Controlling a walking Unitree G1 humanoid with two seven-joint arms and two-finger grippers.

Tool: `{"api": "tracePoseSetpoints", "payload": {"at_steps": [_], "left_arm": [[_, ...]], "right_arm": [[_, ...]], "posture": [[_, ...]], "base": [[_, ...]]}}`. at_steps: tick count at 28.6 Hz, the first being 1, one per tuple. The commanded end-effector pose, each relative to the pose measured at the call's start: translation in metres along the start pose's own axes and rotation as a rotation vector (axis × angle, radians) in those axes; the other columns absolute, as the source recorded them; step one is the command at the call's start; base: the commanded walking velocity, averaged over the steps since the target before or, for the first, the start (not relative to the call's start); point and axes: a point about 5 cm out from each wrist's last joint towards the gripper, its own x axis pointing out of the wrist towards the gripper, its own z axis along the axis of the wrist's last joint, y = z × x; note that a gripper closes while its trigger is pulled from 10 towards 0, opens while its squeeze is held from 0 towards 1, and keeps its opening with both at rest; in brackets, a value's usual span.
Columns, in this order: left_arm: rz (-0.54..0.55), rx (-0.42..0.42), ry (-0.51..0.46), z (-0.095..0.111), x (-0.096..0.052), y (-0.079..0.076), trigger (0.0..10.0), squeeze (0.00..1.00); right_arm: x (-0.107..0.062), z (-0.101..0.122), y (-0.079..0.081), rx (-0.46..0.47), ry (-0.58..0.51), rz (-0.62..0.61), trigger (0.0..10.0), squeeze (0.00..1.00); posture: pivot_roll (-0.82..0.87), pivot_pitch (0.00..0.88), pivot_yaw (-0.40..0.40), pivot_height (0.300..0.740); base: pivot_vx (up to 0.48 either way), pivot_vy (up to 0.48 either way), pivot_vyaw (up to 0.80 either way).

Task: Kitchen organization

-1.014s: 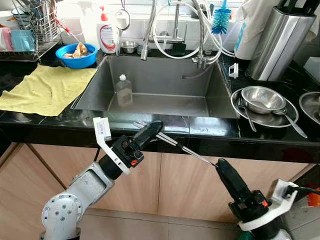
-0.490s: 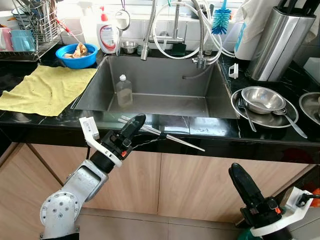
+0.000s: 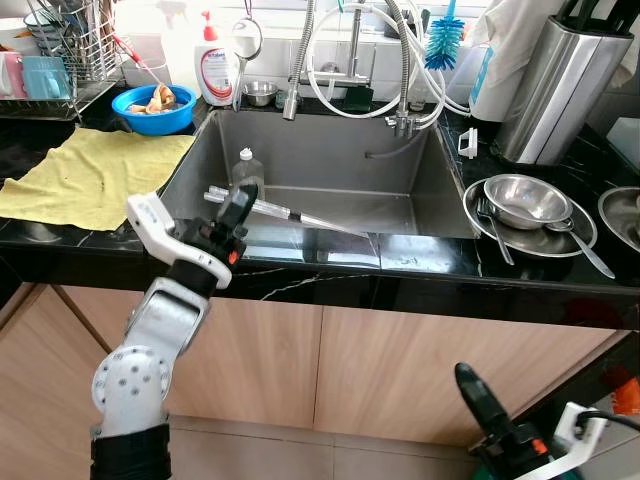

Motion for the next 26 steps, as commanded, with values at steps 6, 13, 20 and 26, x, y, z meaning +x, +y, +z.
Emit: {"api": "tracePoseSetpoints", "payload": {"at_steps": [6, 13, 20, 26], "left_arm": [[0.105, 0.39, -0.009, -0.004, 0.01, 0.005, 10.0, 0.0], [0.134, 0.567, -0.079, -0.002, 0.015, 0.005, 10.0, 0.0], [0.222, 0.531, -0.209, 0.005, 0.026, 0.01, 10.0, 0.0], [0.234, 0.484, -0.243, 0.012, 0.026, 0.013, 10.0, 0.0]], "right_arm": [[0.005, -0.015, -0.037, -0.204, 0.069, -0.238, 10.0, 0.0], [0.001, -0.024, -0.068, -0.325, 0.088, -0.431, 10.0, 0.0], [-0.002, -0.04, -0.076, -0.341, 0.091, -0.469, 10.0, 0.0], [-0.002, -0.04, -0.079, -0.36, 0.075, -0.497, 10.0, 0.0]], "posture": [[-0.07, 0.0, -0.009, 0.74], [-0.06, 0.0, -0.01, 0.74], [-0.06, 0.0, -0.007, 0.74], [-0.06, 0.0, -0.003, 0.74]], "base": [[0.0, 0.0, 0.0], [0.0, 0.0, 0.0], [0.0, 0.0, 0.0], [0.0, 0.0, 0.0]]}}
